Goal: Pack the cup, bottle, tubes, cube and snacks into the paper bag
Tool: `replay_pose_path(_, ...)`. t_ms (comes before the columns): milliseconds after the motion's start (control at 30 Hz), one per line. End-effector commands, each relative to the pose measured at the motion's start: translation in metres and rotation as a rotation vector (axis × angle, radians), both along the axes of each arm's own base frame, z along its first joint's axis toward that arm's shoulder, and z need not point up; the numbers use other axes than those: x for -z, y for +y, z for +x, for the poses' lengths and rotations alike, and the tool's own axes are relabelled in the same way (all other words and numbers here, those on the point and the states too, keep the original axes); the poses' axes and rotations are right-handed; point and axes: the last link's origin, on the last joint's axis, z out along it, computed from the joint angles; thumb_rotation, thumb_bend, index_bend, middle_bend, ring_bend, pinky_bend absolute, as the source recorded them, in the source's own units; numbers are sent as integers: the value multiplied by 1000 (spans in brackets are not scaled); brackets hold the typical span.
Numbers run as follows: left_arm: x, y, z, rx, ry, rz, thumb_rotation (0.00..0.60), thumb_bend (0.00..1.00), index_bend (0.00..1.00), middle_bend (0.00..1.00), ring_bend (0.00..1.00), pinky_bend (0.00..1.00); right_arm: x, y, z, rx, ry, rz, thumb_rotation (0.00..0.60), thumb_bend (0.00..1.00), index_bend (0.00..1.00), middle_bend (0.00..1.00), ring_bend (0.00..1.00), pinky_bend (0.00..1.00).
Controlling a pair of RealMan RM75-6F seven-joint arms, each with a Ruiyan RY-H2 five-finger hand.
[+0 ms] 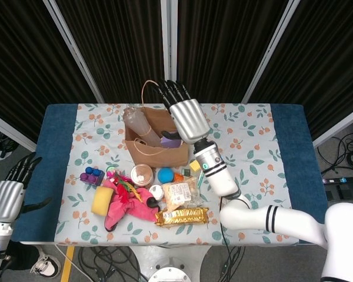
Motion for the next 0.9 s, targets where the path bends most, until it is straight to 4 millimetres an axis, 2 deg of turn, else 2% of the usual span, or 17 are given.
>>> replay_pose_path(33,2,1,2,7,-5,0,600,0,111,99,63,164,-32,20,-26,-20,-26,-60,600,0,0,37,0,54)
replay_pose_path(167,6,1,4,10,-13,-11,600,0,111,99,63,164,-50,52,-92,64,38,-50,600,0,0,71,0,54)
replay_pose_path(267,9,1,4,10,-9,-25,600,0,111,99,62,164,-57,75,-132,143,62,-11,600,0,3,103,0,54)
replay_pose_path(333,10,2,6,14,-13,-24,600,0,111,99,62,164,-56,83,-149,183,82,20,600,0,32,127,10,61)
replay_pose_path(467,12,3,9,25,-23,-16,600,0,111,99,62,164,-41,92,-178,276,163,147,600,0,91,171,57,120)
replay_pose_path(633,12,1,8,19,-15,-17,600,0,112,99,63,164,-5,101,-186,299,240,295,600,0,119,188,76,147)
replay_pose_path(767,8,-1,6,8,-15,-10,600,0,111,100,62,164,31,103,-176,284,264,387,600,0,120,183,73,150)
replay_pose_path(900,6,-3,5,1,-11,-9,600,0,112,99,62,164,59,103,-159,262,261,446,600,0,120,177,64,151)
